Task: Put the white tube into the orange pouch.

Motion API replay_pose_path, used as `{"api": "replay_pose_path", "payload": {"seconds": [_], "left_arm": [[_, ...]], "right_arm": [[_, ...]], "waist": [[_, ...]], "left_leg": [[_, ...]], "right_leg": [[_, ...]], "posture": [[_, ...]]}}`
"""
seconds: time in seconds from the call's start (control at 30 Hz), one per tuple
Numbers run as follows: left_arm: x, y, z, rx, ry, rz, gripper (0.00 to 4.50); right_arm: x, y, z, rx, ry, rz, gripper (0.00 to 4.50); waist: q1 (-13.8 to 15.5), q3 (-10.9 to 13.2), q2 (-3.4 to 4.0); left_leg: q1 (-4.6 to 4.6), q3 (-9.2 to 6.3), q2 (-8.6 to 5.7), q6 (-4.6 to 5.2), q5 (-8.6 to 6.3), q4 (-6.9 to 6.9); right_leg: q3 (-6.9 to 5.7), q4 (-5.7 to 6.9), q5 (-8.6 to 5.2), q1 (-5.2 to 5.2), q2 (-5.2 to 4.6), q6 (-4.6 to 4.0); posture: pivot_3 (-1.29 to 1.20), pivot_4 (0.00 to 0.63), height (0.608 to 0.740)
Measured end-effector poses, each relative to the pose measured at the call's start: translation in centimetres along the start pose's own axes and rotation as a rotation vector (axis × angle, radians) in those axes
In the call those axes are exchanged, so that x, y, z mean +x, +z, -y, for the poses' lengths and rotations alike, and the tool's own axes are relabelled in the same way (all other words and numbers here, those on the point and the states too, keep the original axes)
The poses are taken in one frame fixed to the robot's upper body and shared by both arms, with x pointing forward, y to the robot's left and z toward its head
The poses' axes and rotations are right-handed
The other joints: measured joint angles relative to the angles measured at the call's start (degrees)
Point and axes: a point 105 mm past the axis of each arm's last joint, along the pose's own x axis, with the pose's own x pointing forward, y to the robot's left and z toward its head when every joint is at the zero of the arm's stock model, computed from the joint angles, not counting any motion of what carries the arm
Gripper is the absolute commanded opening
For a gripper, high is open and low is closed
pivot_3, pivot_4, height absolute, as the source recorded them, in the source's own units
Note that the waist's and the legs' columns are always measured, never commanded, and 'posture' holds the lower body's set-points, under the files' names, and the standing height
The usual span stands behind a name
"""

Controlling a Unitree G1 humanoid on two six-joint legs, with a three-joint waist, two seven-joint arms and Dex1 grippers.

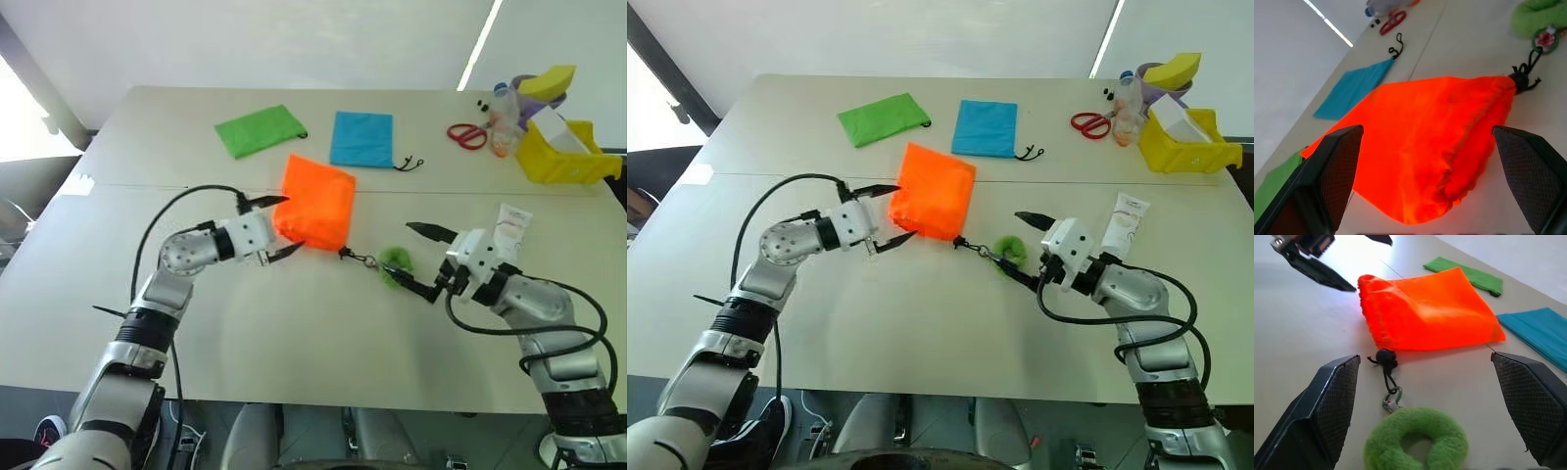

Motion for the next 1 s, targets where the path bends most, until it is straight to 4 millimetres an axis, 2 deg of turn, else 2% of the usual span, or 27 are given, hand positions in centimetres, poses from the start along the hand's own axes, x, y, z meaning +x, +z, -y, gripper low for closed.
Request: {"api": "replay_pose_path", "payload": {"seconds": [0.23,0.4,0.5,0.7,0.73,1.0], "left_arm": [[1.8,0.2,-0.5,0.114,0.045,-0.028,4.5],[2.2,-0.2,-0.1,0.126,0.06,-0.054,4.5],[2.2,-0.6,-0.1,0.132,0.071,-0.074,3.61],[2.1,-1.8,-0.3,0.114,0.113,-0.134,0.44],[2.1,-2.0,-0.3,0.11,0.111,-0.141,0.04],[1.8,-2.7,0.4,-0.019,0.131,-0.16,0.04]], "right_arm": [[-0.1,-0.6,-0.3,-0.018,-0.011,-0.033,4.47],[0.1,-0.5,-0.2,-0.024,-0.017,-0.032,4.47],[0.1,-0.6,0.0,-0.029,-0.021,-0.033,4.5],[0.1,-0.7,0.0,-0.03,-0.027,-0.035,4.5],[0.1,-0.7,0.0,-0.031,-0.028,-0.036,4.5],[0.1,-0.9,0.1,-0.031,-0.035,-0.045,4.5]], "waist": [[-0.07,0.03,-0.05],[-0.06,0.03,-0.05],[-0.01,0.03,-0.05],[0.0,0.03,-0.05],[-0.01,0.03,-0.05],[-0.05,0.03,-0.05]], "left_leg": [[-0.05,0.02,-0.02,0.0,0.0,0.14],[-0.06,0.02,-0.02,0.0,0.0,0.16],[-0.06,0.02,-0.02,0.0,0.0,0.18],[-0.1,0.02,-0.02,0.0,0.0,0.23],[-0.1,0.02,-0.02,0.0,0.0,0.24],[-0.02,0.02,-0.02,0.0,0.0,0.26]], "right_leg": [[-0.01,0.04,0.06,0.01,-0.01,0.1],[-0.02,0.06,0.06,0.0,0.0,0.11],[-0.02,0.07,0.06,0.01,-0.01,0.11],[-0.04,0.1,0.07,0.0,-0.01,0.12],[-0.04,0.11,0.07,0.0,-0.01,0.12],[-0.03,0.21,0.07,0.03,-0.02,0.12]], "posture": [[0.0,0.15,0.74],[0.0,0.15,0.74],[0.0,0.15,0.74],[0.0,0.15,0.74],[0.0,0.15,0.74],[0.0,0.15,0.74]]}}
